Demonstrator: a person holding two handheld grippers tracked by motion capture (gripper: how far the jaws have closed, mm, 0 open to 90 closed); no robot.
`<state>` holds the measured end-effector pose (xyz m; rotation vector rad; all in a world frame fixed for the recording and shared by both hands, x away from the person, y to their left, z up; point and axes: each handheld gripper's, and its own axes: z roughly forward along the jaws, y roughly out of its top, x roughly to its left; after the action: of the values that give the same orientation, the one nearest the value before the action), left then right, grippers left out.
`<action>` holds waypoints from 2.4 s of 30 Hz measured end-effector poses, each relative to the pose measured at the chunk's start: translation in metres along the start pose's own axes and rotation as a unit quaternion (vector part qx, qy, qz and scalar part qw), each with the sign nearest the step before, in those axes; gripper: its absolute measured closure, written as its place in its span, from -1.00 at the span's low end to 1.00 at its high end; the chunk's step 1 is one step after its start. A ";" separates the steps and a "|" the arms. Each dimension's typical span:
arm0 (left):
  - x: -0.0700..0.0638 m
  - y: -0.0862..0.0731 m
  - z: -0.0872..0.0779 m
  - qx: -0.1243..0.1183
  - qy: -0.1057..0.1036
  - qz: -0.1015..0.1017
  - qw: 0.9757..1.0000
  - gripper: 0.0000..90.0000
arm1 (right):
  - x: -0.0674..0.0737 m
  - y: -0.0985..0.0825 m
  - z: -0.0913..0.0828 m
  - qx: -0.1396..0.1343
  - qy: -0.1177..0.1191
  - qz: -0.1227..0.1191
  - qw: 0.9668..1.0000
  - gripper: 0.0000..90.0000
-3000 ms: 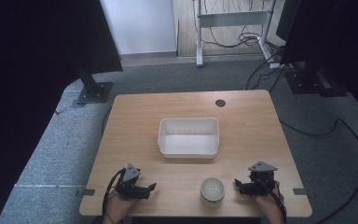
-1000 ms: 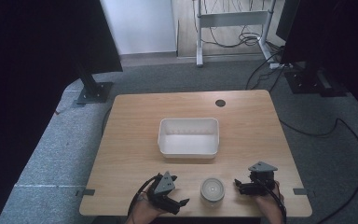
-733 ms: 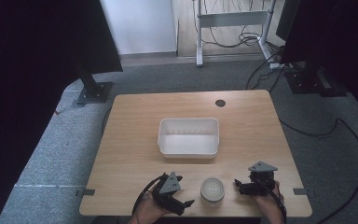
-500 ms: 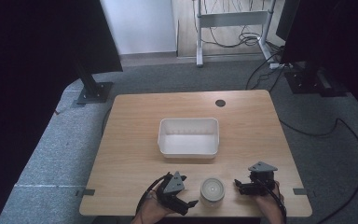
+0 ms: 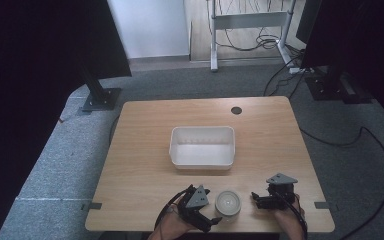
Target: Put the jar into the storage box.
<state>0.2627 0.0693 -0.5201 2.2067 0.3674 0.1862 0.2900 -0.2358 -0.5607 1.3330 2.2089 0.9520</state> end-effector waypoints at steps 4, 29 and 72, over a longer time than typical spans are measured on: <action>-0.003 0.004 0.006 0.002 -0.005 0.005 1.000 -0.90 | 0.000 0.000 0.000 0.000 0.000 0.000 1.000 -0.94; -0.009 0.015 0.042 0.012 -0.007 0.011 1.000 -0.80 | 0.000 0.000 0.000 0.000 0.000 0.000 1.000 -0.94; 0.038 0.029 0.007 -0.001 0.069 -0.012 0.998 -0.79 | 0.000 0.000 0.000 0.000 0.000 0.000 1.000 -0.94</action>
<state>0.3058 0.0598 -0.5016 2.1929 0.4694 0.3265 0.2901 -0.2358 -0.5607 1.3328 2.2092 0.9521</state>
